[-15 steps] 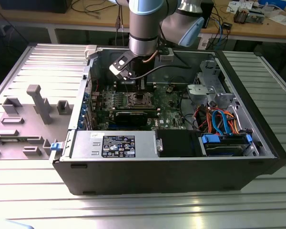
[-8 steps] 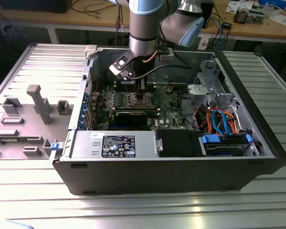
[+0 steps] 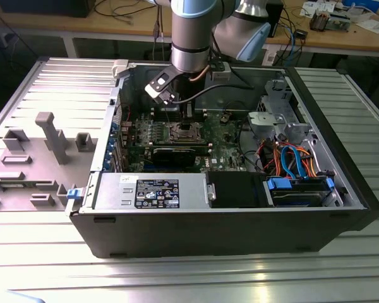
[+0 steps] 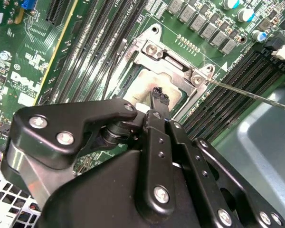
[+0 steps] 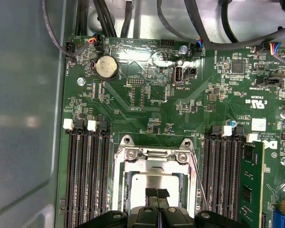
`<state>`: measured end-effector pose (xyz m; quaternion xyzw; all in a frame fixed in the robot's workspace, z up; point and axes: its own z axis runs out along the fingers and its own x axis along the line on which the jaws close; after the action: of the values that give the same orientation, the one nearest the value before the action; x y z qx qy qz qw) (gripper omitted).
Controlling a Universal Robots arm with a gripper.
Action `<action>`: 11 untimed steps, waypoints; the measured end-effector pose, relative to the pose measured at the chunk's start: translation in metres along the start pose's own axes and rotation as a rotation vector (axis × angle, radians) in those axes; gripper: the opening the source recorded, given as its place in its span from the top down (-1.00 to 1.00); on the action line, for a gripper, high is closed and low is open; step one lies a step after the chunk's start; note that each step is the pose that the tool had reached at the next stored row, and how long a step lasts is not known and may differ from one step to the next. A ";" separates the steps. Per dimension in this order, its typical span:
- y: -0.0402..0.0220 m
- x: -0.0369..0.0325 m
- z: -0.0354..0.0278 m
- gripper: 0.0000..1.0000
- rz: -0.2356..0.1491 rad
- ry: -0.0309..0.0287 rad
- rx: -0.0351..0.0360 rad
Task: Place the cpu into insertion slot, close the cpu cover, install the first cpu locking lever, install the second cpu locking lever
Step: 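Install the first cpu locking lever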
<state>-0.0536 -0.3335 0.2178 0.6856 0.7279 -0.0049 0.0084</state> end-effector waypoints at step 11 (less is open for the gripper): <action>0.0001 -0.0006 -0.0342 0.79 0.000 -0.0001 0.0000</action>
<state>-0.0536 -0.3335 0.2519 0.6856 0.7279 -0.0049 0.0084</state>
